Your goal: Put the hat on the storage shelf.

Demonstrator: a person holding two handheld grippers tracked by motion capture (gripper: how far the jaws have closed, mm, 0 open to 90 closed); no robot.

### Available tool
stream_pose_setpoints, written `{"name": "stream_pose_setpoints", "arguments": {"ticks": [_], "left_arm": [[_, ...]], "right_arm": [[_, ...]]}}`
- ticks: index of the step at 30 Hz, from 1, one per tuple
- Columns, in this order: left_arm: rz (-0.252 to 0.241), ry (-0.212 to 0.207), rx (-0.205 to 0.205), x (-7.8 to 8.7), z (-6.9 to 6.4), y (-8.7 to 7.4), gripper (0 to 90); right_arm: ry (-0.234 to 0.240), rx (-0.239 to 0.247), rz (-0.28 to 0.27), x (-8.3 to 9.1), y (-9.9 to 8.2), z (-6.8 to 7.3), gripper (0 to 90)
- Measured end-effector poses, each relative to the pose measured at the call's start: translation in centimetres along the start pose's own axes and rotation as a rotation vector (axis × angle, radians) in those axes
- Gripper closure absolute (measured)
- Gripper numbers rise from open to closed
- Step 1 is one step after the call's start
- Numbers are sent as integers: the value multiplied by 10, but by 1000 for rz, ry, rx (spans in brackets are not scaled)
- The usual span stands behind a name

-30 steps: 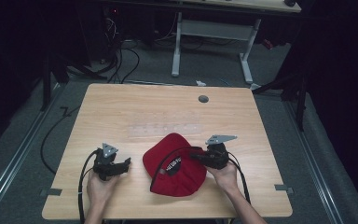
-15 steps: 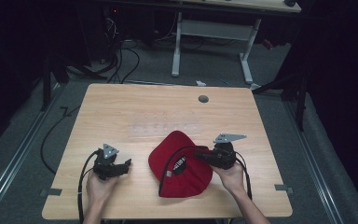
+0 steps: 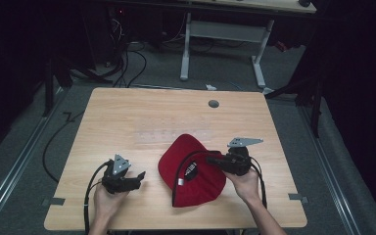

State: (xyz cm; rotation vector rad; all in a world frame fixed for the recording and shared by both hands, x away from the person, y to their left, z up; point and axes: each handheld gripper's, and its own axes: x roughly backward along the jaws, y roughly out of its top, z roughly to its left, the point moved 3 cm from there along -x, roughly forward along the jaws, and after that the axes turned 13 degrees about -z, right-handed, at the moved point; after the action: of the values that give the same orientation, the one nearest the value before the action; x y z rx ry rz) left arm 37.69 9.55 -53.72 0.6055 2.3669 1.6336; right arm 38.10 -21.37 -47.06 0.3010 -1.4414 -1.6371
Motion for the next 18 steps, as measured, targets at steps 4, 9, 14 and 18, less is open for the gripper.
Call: {"name": "stream_pose_setpoints", "arguments": {"ticks": [4,9,14,18], "left_arm": [[7,-56,-46,4,-20,-2,219],[5,-95,-82,5,-36,-4,210],[1,-144,-111,5,-53,-4,205],[10,-155,-126,4,-57,-6,199]], "right_arm": [[-1,-8,-7,3,4,0,847],[6,-15,-18,8,10,0,847],[12,-27,-25,11,16,1,847],[18,-40,-28,11,20,1,847]]}}
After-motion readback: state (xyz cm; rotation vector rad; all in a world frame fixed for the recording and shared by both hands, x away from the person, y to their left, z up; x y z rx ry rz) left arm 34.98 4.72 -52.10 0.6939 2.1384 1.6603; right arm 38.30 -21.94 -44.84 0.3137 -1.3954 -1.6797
